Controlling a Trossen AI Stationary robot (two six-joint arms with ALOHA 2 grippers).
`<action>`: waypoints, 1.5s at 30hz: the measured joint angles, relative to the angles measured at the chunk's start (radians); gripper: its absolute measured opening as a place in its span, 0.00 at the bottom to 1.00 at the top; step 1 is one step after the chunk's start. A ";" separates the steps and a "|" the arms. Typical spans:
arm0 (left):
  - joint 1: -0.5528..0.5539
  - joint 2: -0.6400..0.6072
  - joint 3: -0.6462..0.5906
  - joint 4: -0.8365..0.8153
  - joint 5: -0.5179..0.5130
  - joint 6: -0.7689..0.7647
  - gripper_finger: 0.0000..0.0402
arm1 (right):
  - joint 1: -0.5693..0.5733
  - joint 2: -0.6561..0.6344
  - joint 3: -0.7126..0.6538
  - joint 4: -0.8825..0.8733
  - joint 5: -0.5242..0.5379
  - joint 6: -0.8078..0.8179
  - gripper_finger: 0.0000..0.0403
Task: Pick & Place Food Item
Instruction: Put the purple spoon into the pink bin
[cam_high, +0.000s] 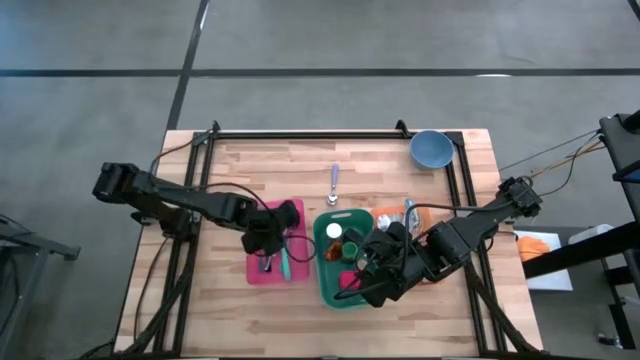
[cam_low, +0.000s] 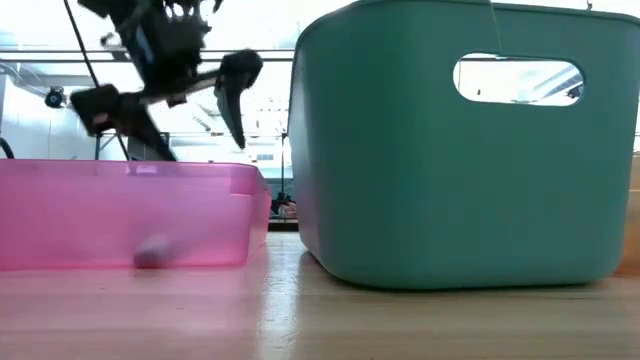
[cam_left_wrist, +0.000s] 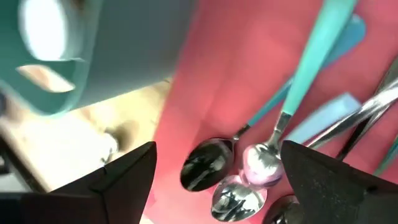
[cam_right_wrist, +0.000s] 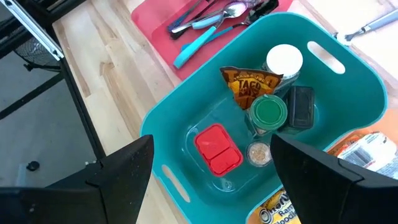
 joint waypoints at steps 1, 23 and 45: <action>0.000 -0.008 0.017 -0.016 0.000 -0.025 0.85 | 0.000 0.000 0.000 0.000 0.000 -0.004 0.79; 0.265 0.050 0.374 -0.053 0.078 -1.410 0.82 | -0.049 0.000 0.000 0.000 0.034 -0.127 0.79; 0.454 0.627 0.827 -0.309 0.163 -1.592 0.63 | -0.064 -0.217 0.000 -0.027 0.199 0.023 0.79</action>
